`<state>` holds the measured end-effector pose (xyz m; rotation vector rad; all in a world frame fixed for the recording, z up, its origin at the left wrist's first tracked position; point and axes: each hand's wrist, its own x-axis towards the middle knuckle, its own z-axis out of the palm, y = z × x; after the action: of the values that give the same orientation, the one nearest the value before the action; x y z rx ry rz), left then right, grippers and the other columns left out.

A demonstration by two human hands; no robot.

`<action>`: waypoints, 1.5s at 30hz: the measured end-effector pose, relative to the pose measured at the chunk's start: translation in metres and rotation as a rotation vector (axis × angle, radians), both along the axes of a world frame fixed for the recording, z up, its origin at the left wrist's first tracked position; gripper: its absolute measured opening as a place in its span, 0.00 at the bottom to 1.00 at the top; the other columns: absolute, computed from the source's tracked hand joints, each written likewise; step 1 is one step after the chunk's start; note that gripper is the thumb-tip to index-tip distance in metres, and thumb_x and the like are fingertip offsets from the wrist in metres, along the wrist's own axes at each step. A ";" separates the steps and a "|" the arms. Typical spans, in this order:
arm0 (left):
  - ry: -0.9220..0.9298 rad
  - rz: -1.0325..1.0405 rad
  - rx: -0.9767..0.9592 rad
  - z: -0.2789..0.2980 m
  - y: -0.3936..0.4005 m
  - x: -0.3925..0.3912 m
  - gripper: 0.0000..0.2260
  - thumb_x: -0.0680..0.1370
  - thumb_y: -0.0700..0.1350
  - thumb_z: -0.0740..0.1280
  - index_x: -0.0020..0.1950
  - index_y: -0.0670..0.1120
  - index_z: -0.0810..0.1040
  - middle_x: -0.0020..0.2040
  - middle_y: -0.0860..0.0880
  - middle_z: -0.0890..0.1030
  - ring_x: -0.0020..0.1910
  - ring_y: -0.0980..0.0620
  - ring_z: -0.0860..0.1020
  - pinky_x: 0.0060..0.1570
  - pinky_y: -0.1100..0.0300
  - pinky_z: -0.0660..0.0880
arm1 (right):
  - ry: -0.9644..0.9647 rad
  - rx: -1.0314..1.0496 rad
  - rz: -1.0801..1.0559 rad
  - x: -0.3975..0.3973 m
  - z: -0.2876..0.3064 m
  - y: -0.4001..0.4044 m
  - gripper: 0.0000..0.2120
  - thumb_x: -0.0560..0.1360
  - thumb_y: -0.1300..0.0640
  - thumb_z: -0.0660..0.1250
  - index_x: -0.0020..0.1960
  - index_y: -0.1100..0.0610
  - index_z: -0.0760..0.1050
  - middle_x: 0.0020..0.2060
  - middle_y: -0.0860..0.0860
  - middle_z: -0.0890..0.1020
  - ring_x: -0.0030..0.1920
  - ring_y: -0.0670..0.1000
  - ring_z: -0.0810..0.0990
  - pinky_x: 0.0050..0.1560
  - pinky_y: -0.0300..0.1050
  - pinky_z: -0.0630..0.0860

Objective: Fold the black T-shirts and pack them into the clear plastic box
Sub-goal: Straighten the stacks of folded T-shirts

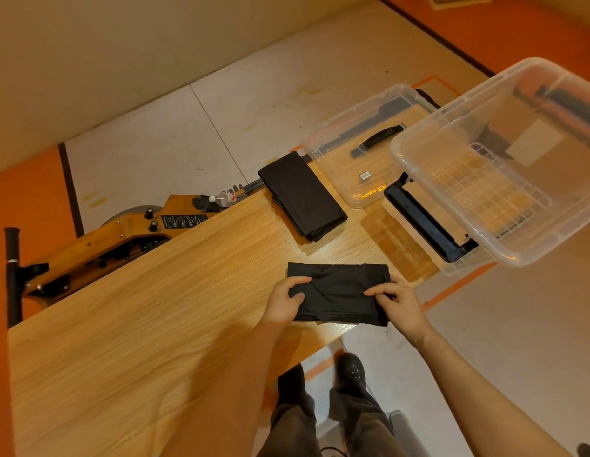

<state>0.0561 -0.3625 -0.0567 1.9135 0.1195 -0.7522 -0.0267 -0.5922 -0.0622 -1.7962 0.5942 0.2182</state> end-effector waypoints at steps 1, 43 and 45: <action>-0.004 -0.026 0.022 0.000 0.000 0.001 0.17 0.78 0.35 0.64 0.58 0.57 0.78 0.64 0.49 0.72 0.62 0.52 0.72 0.66 0.56 0.71 | 0.016 0.025 -0.008 0.001 0.003 0.000 0.15 0.77 0.71 0.63 0.45 0.54 0.84 0.58 0.55 0.75 0.62 0.57 0.74 0.59 0.41 0.76; -0.447 -0.148 -0.117 0.211 -0.144 0.132 0.22 0.73 0.33 0.70 0.63 0.53 0.78 0.61 0.49 0.74 0.57 0.50 0.76 0.51 0.60 0.79 | -0.350 -0.278 -0.103 0.109 0.227 -0.134 0.12 0.76 0.66 0.69 0.58 0.55 0.81 0.59 0.50 0.74 0.57 0.49 0.74 0.52 0.39 0.72; -0.451 -0.126 -0.127 0.211 -0.178 0.127 0.22 0.73 0.32 0.70 0.63 0.52 0.78 0.62 0.48 0.74 0.57 0.49 0.76 0.54 0.56 0.79 | -0.348 -0.285 -0.086 0.110 0.226 -0.170 0.12 0.76 0.65 0.69 0.56 0.53 0.81 0.60 0.51 0.74 0.59 0.51 0.75 0.57 0.47 0.76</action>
<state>0.1830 -0.5402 0.1547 1.9330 -0.3228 -0.3834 0.0831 -0.7626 0.1634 -2.0172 0.4670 -0.2465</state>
